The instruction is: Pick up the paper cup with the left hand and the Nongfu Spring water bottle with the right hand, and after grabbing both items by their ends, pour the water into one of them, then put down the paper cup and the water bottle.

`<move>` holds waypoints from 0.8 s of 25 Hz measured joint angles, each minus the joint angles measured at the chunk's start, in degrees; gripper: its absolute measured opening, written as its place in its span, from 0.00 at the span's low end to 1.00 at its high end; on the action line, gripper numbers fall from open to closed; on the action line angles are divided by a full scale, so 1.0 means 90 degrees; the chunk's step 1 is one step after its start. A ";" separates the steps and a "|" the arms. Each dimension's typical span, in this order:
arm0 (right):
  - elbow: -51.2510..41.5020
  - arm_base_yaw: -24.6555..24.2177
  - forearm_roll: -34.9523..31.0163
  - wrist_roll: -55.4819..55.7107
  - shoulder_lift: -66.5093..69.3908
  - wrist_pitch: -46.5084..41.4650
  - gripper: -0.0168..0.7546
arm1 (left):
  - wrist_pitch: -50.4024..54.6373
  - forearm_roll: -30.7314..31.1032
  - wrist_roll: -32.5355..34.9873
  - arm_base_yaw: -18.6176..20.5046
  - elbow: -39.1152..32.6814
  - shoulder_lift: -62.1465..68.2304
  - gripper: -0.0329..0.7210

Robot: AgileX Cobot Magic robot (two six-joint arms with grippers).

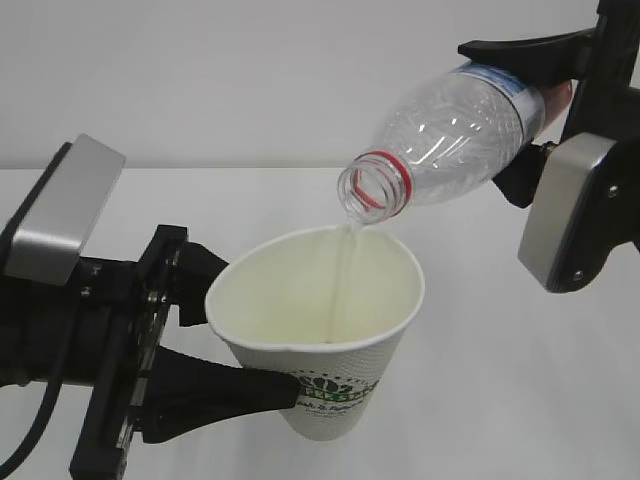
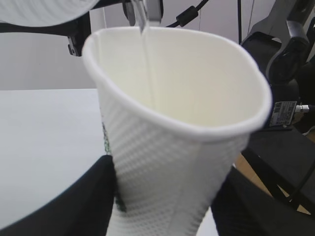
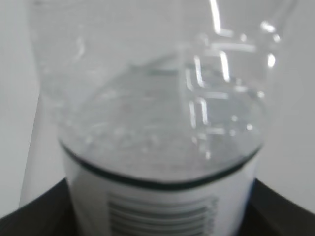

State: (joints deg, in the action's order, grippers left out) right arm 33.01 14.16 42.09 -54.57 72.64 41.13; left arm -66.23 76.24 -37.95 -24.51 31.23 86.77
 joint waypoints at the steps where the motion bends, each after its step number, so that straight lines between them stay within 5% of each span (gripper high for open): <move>1: 0.0000 0.0000 0.0000 -0.0011 0.0000 0.0000 0.65 | 0.0000 0.0000 0.0000 0.0000 0.0000 0.0000 0.61; 20: 0.0000 0.0000 -0.0010 -0.0048 0.0000 0.0029 0.65 | 0.0000 -0.0108 0.0000 0.0000 0.0000 0.0000 0.60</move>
State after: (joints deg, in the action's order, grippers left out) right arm 33.01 14.16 42.00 -55.00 72.64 41.39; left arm -66.23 75.27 -37.95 -24.51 31.23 86.77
